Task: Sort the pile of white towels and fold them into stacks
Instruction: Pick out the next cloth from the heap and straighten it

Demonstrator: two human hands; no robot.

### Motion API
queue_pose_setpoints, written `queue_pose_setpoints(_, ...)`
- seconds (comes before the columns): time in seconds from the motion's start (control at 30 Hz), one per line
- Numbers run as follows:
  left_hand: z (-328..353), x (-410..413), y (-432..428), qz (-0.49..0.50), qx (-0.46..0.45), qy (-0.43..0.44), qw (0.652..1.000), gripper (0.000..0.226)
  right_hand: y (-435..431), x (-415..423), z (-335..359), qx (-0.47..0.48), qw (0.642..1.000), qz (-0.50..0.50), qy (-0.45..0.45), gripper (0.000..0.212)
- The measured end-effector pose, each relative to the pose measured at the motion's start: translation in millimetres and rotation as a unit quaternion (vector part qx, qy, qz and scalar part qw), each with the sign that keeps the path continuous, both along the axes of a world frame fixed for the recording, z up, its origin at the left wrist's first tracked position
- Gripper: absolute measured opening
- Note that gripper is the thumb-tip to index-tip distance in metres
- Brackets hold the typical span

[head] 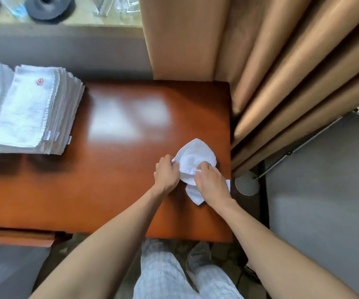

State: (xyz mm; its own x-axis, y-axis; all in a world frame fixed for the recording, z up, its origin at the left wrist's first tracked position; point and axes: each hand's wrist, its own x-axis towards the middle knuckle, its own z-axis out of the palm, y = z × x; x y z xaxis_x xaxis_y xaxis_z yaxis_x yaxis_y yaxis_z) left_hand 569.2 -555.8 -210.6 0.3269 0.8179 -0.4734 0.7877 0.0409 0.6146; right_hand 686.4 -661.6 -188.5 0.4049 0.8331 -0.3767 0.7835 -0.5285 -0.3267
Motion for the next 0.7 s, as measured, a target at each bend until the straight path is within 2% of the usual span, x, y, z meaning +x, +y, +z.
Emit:
queue_pose_setpoints(0.1,33.7,-2.0,-22.8,0.092,-0.012,-0.105,0.99,0.025,-20.3,19.6,30.6,0.068,0.98,-0.135,0.13,0.008)
queue_pose_setpoints(0.17,68.2,-3.2,-36.5,0.084,0.006,-0.143,0.986,0.023,-30.9,28.2,58.3,0.122,0.952,-0.196,0.203,0.005)
queue_pose_setpoints(0.3,144.8,4.4,-49.5,0.05,0.096,-0.198,0.974,0.02,-32.3,35.2,123.8,0.209,0.923,-0.182,0.268,0.013)
queue_pose_setpoints(0.4,204.9,19.0,-46.4,0.043,0.154,-0.259,0.952,0.016,-21.9,46.5,176.6,0.277,0.909,-0.147,0.274,0.037)
queue_pose_setpoints(0.43,223.4,21.7,-43.3,0.041,0.168,-0.276,0.946,0.015,-17.4,51.5,192.4,0.291,0.909,-0.132,0.269,0.035)
queue_pose_setpoints(0.5,257.4,22.8,-35.0,0.044,0.194,-0.3,0.933,0.014,-8.3,59.8,223.8,0.305,0.915,-0.104,0.243,0.006)
queue_pose_setpoints(0.7,333.6,21.2,-12.3,0.07,0.278,-0.339,0.896,0.023,5.1,69.8,304.8,0.375,0.903,-0.064,0.201,0.039)
